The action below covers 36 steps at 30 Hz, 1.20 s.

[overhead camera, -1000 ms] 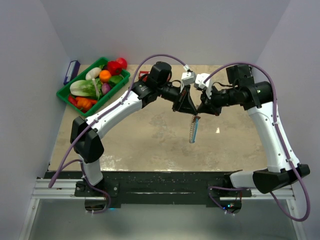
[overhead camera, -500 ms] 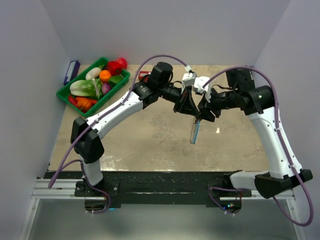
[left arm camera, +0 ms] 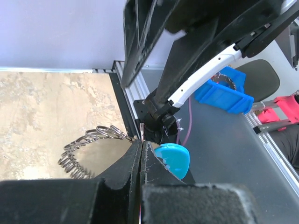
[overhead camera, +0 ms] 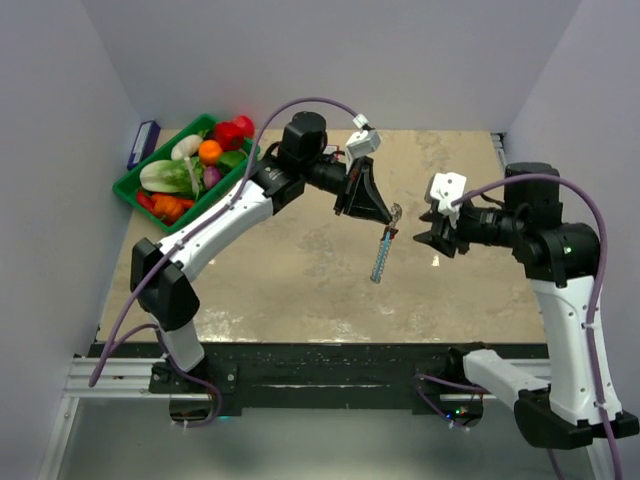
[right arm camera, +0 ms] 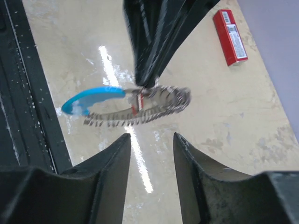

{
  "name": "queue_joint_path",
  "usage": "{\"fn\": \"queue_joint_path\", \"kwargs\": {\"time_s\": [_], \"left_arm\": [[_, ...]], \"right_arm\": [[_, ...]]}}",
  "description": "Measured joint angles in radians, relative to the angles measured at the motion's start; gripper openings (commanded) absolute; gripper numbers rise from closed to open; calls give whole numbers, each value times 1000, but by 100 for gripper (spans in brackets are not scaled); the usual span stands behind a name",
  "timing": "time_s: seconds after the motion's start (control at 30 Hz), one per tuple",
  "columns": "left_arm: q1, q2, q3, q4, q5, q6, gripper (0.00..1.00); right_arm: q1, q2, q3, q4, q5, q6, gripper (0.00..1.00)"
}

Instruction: Remove the keys from the keyring

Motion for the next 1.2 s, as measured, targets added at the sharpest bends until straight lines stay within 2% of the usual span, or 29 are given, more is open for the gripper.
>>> {"fn": "queue_joint_path", "kwargs": {"time_s": [0.3, 0.57, 0.9, 0.97, 1.03, 1.07, 1.1, 1.17, 1.2], "left_arm": [[14, -33, -6, 74, 32, -53, 0], [14, -33, -22, 106, 41, -87, 0], [20, -33, -67, 267, 47, -227, 0], [20, -33, -71, 285, 47, -241, 0], [20, -33, -71, 295, 47, -253, 0], [20, -33, -72, 302, 46, -257, 0], [20, -33, -72, 306, 46, -260, 0], [21, -33, -73, 318, 42, -264, 0], [21, -33, -75, 324, 37, -267, 0]], "right_arm": [[-3, -52, -276, 143, -144, 23, 48], [-3, -55, -294, 327, -275, 137, 49], [-3, -63, -378, 498, -329, 290, 49], [-3, -65, -397, 539, -328, 325, 45], [-3, -67, -419, 586, -328, 366, 34], [-3, -67, -429, 609, -327, 388, 16], [-3, -66, -437, 629, -325, 406, 9], [-3, -64, -444, 656, -326, 443, 0], [-3, -65, -444, 666, -329, 456, 0]]}}
